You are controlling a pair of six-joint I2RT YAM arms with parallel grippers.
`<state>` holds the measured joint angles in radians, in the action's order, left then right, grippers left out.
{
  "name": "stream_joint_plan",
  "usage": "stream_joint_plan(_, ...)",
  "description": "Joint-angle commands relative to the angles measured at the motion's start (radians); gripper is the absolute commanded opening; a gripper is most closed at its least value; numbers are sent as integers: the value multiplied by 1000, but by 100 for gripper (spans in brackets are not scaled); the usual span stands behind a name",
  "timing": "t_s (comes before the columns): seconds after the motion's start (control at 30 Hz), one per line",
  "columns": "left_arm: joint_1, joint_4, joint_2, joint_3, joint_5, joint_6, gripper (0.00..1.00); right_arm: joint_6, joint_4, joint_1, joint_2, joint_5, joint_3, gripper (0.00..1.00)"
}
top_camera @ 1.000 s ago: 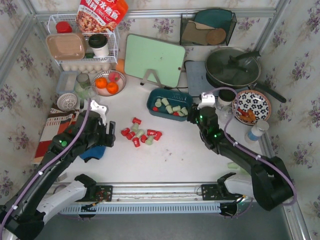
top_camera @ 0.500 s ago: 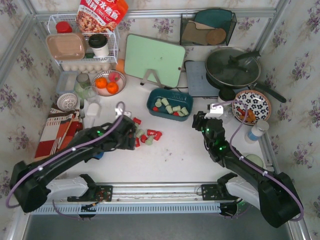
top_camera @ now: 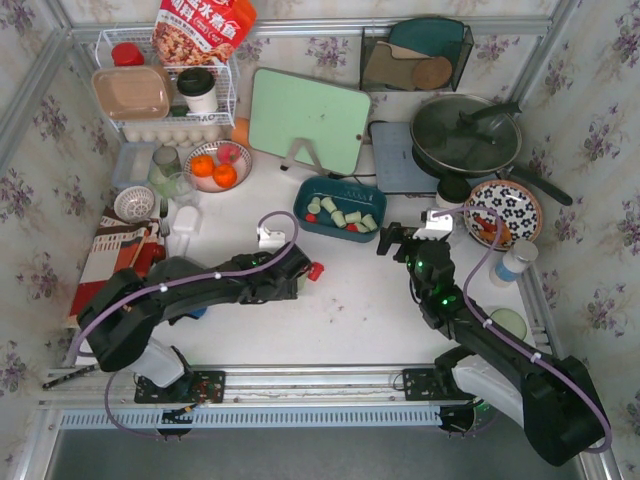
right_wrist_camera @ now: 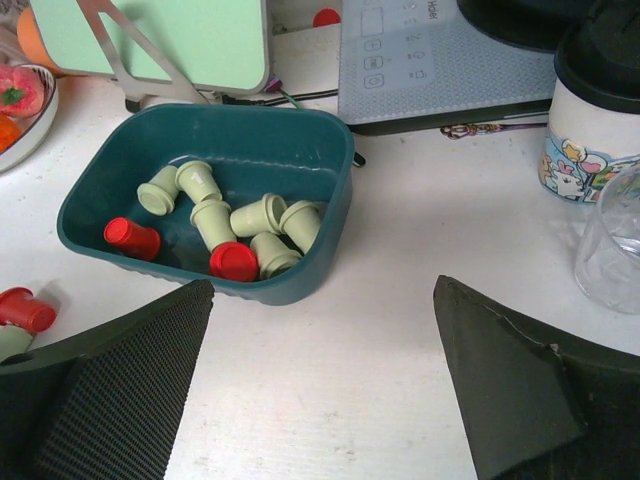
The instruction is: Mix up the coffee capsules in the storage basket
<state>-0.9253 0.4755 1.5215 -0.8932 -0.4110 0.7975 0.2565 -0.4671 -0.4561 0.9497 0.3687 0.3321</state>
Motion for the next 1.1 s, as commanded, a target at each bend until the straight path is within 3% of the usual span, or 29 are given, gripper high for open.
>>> stream_joint_plan(0.0, -1, -31, 47, -6, -55, 110, 71, 8, -46, -1, -6, 13, 1, 100)
stream_joint_plan(0.13, -3, -41, 61, 9, -101, 166, 69, 14, -44, -1, -14, 15, 1, 100)
stream_joint_plan(0.43, -3, -56, 103, -6, -179, 181, 40, 20, -41, -1, -17, 3, 3, 100)
stream_joint_plan(0.83, -6, -31, 90, -27, -198, 157, 24, 23, -34, 0, -9, -14, 9, 100)
stream_joint_plan(1.07, -32, -32, -40, -95, -201, -3, 24, 29, -34, -1, -8, -13, 10, 100)
